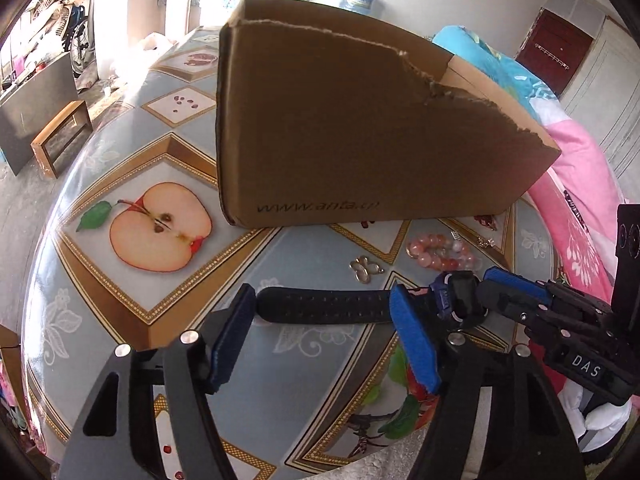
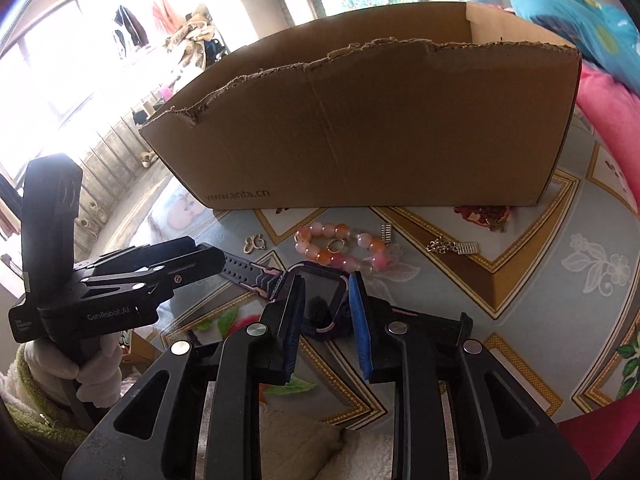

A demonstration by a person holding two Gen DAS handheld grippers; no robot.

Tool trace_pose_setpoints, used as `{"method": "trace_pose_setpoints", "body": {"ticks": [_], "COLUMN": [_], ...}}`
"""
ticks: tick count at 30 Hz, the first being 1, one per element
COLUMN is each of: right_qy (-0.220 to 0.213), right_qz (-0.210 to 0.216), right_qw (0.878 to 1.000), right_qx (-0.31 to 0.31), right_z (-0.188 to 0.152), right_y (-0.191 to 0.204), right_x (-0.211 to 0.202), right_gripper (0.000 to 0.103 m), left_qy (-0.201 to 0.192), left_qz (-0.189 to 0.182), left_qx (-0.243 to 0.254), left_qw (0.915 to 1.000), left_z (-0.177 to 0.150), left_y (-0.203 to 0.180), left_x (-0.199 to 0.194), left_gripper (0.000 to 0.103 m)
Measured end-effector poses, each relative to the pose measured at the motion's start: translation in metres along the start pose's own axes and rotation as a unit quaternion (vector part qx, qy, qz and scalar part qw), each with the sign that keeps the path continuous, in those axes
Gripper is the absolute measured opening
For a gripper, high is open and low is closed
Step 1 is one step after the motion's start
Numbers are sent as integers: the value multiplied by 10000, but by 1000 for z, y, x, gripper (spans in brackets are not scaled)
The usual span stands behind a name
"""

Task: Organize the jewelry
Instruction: 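Grasp the purple smartwatch face with the right tool while the left tool grips its strap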

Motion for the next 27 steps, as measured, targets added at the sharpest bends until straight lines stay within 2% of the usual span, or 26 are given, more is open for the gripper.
{"method": "trace_pose_setpoints", "body": {"ticks": [3,6,9,10,12,14,16,27], "right_qy": [-36,-66,-41,40,33,10,-30,-113], "right_qz": [-41,-1,-20,5,140,166,158,35], "right_qw": [9999,9999,9999,9999,9998,9998,9998,9999], "right_qx": [-125,-105,-150,-125,98,128,76,90], "right_z": [-1,-2,-3,-5,-7,-8,-9,-10], "right_y": [1,-1,-3,-5,-9,-11,-9,-3], "right_x": [-1,-2,-2,0,-1,-2,-2,0], "right_gripper": [24,24,24,24,24,24,24,24], "left_qy": [59,234,273,219,129,131,137,115], "left_qz": [-135,-697,-906,-895,-801,-642,-612,-327], "left_qx": [-196,-511,-709,-729,-671,-524,-410,211], "left_qw": [9997,9960,9930,9931,9944,9965,9972,9992], "left_z": [2,4,4,4,6,5,3,-5], "left_y": [2,-1,-6,-7,-10,-12,-14,-21], "left_x": [1,3,5,4,2,1,0,-12], "left_gripper": [66,66,66,66,58,44,38,37]}}
Point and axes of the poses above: each gripper's, at about its wrist camera, not at the fingertips, and x roughly the way its jaws point, y to its left, z to its top, the point moved 4 cm from there along x, roughly the way its jaws point, and after that the axes turned 12 degrees about -y, right-handed, at the moved point
